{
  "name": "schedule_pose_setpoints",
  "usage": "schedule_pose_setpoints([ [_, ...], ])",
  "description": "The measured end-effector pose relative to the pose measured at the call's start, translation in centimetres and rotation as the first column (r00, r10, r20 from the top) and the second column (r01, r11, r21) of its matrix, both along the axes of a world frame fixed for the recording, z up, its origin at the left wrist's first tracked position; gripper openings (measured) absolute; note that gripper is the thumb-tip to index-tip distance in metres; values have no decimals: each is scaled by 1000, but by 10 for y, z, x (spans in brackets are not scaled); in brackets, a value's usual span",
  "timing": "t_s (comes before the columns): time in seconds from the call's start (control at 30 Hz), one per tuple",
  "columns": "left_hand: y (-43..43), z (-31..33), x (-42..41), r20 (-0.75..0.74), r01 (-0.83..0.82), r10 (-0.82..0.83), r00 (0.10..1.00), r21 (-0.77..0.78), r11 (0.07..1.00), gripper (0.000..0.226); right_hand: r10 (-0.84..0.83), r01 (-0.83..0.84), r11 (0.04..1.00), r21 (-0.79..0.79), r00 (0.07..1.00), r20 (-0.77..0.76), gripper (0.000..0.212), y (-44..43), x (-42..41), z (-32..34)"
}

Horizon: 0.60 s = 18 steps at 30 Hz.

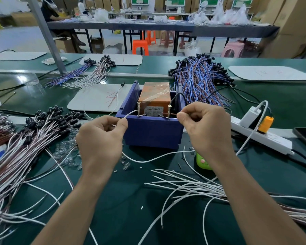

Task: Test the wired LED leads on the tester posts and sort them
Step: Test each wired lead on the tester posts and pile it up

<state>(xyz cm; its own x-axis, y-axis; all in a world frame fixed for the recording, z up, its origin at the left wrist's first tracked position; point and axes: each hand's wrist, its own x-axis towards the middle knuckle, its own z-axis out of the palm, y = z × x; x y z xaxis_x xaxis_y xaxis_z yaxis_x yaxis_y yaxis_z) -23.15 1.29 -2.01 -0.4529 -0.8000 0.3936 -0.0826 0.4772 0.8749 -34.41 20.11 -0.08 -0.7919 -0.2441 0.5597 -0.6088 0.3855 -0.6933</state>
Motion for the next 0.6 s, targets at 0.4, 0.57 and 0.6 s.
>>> schedule_pose_setpoints([
  [0.4,-2,-3,0,-13,20,-20,1000,9,1000,21,4,-3,1000,17,1000,-30,11,-4,2,3],
  [0.57,4,-4,9,-108,149,-144,984,39,988,6,54,-49,994,93,997,-53,13,10,17,7],
  [0.6,7,-4,13,-163,218,-206,965,53,975,6,55,-46,989,142,997,-60,13,15,22,7],
])
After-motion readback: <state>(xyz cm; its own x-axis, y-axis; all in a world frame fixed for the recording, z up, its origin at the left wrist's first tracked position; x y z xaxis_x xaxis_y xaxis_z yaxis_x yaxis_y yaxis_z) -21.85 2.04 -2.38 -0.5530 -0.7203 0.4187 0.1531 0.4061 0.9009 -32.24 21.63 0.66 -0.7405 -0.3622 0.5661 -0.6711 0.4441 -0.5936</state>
